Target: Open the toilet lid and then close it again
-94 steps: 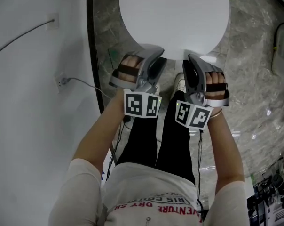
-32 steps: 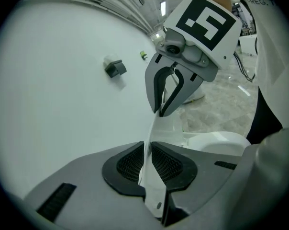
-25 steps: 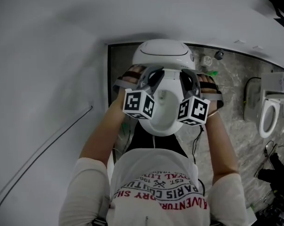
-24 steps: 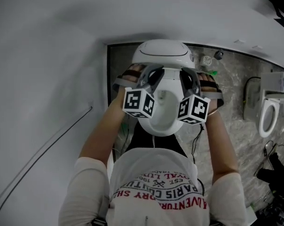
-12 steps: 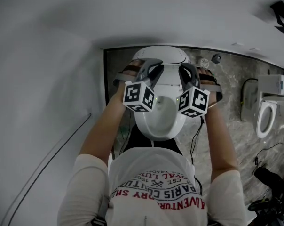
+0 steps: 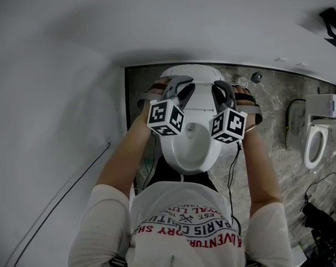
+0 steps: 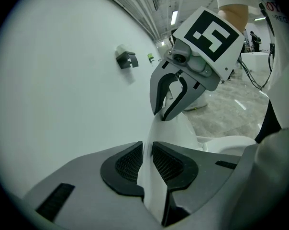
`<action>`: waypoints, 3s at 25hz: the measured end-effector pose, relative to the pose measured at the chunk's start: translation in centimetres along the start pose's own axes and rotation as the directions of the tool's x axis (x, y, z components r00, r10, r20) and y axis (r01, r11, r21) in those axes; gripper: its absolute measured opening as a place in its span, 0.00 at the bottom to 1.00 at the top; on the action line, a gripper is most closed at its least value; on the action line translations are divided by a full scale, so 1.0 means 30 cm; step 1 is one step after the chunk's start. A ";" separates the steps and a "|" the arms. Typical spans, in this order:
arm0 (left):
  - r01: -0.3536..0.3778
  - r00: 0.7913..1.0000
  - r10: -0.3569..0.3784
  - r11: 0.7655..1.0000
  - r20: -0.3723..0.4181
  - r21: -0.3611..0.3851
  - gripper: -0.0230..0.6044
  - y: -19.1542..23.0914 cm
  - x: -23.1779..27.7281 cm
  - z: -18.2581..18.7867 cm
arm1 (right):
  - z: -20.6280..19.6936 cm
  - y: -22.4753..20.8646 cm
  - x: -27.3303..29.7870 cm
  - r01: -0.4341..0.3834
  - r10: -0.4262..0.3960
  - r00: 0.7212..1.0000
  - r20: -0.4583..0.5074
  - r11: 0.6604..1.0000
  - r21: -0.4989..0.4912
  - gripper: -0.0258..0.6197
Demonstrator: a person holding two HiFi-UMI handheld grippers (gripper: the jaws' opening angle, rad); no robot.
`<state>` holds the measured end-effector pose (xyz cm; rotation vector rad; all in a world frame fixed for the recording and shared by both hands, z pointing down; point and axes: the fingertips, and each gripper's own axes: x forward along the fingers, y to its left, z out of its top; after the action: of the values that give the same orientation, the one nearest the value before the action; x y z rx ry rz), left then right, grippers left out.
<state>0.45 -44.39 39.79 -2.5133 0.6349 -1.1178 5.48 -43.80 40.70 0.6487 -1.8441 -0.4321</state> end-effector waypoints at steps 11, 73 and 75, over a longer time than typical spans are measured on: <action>-0.061 0.998 0.060 0.997 0.023 0.050 0.16 -0.011 -0.099 0.057 | 0.028 -0.002 -0.103 0.004 -0.014 0.998 0.059 0.986 0.164 0.09; -0.236 0.918 0.392 0.671 0.066 -0.703 0.05 -0.164 -0.762 0.212 | 0.242 0.100 -0.748 -0.042 -0.225 0.936 0.271 0.692 0.721 0.07; -0.223 0.934 0.355 0.675 0.045 -0.704 0.05 -0.172 -0.723 0.175 | 0.234 0.105 -0.701 -0.026 -0.193 0.947 0.256 0.751 0.660 0.07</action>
<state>-7.12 -28.29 25.38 -2.8845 1.5861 -0.5705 3.85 -28.38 24.53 1.2033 -2.2897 0.0986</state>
